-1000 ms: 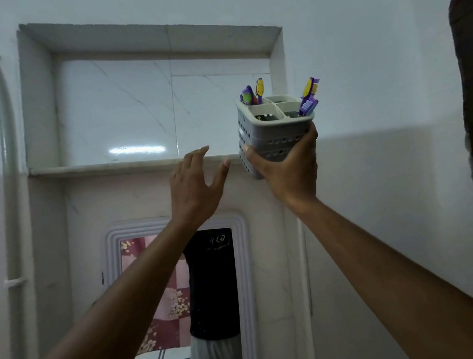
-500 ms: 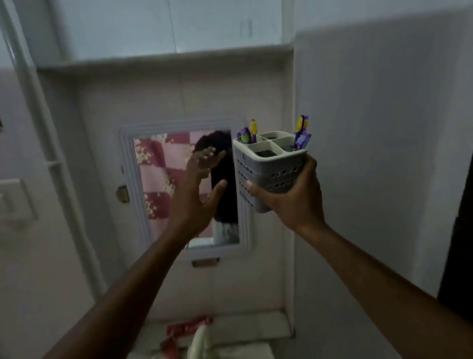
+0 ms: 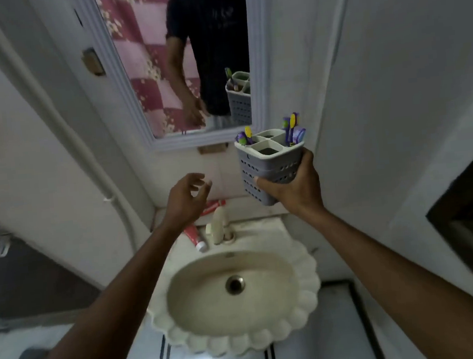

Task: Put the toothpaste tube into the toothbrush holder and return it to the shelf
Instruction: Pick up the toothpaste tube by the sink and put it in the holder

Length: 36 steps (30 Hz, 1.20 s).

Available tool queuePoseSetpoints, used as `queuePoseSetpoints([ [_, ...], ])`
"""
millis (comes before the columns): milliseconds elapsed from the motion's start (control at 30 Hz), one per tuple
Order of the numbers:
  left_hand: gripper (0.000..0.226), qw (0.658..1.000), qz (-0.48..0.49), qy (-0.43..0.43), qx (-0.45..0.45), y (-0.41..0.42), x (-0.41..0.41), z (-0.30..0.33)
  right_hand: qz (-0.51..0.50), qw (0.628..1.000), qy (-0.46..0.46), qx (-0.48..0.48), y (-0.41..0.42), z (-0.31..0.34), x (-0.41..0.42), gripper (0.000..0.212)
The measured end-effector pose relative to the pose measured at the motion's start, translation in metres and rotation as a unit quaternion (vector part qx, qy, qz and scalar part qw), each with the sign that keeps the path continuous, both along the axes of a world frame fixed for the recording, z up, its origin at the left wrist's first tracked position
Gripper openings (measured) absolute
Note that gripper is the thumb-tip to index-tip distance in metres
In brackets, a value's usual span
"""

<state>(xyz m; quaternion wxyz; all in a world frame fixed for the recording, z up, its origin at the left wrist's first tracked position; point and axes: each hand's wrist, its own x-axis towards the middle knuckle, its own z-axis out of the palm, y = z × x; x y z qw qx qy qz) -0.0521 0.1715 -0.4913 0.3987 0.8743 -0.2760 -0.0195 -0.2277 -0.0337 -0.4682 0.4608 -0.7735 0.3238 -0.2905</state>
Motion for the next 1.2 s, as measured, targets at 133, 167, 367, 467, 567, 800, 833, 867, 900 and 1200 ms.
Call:
queuePoseSetpoints([
  [133, 0.025, 0.992, -0.014, 0.067, 0.107, 0.033, 0.046, -0.085, -0.038, 0.996, 0.073, 0.027, 0.023, -0.062, 0.026, 0.125],
  [167, 0.026, 0.99, -0.022, 0.074, 0.121, 0.039, 0.051, -0.097, -0.036, 0.996, 0.076, 0.034, 0.023, -0.068, 0.025, 0.126],
  [367, 0.062, 0.914, -0.148, -0.048, 0.375, 0.044, 0.08, -0.133, -0.061, 0.985, 0.154, 0.044, 0.032, -0.106, 0.03, 0.131],
  [467, 0.069, 0.862, -0.206, -0.128, 0.445, 0.041, 0.1, -0.153, -0.089, 0.976, 0.189, 0.055, 0.038, -0.14, 0.036, 0.126],
  [567, 0.062, 0.828, -0.234, -0.212, 0.464, 0.042, 0.108, -0.166, -0.104, 0.971, 0.209, 0.06, 0.045, -0.159, 0.038, 0.125],
  [800, 0.06, 0.815, -0.216, -0.282, 0.458, 0.059, 0.107, -0.183, -0.109, 0.979, 0.148, 0.091, 0.043, -0.2, 0.043, 0.136],
  [833, 0.053, 0.83, -0.184, -0.255, 0.46, 0.065, 0.106, -0.18, -0.108, 0.979, 0.148, 0.091, 0.046, -0.201, 0.043, 0.136],
  [867, 0.042, 0.859, -0.145, -0.216, 0.442, 0.068, 0.102, -0.174, -0.103, 0.979, 0.148, 0.095, 0.047, -0.204, 0.042, 0.135],
  [900, 0.034, 0.897, -0.099, -0.164, 0.398, 0.07, 0.097, -0.163, -0.095, 0.979, 0.149, 0.099, 0.047, -0.205, 0.04, 0.137],
  [1200, 0.045, 0.986, -0.103, -0.025, 0.125, -0.015, 0.045, 0.0, -0.029, 0.984, 0.11, 0.134, 0.034, -0.197, 0.025, 0.144],
])
